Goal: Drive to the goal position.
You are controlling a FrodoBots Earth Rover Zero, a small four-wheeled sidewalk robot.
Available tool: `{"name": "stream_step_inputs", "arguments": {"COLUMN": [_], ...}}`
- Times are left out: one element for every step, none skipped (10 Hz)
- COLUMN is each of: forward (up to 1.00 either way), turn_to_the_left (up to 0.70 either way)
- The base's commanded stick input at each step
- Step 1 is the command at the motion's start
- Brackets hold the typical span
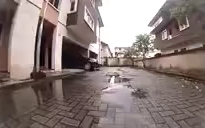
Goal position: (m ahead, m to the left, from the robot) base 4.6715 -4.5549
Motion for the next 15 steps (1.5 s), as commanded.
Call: {"name": "stream_step_inputs", "arguments": {"forward": [0.23,0.21,0.20,0.20,0.20,0.38,0.50,0.50,0.50,0.50,0.50,0.50,0.50,0.50,0.50], "turn_to_the_left": [0.00,0.00,0.00,0.00,0.00,0.00,0.00,0.00,0.00,0.00,0.00,0.00,0.00,0.00,-0.02]}}
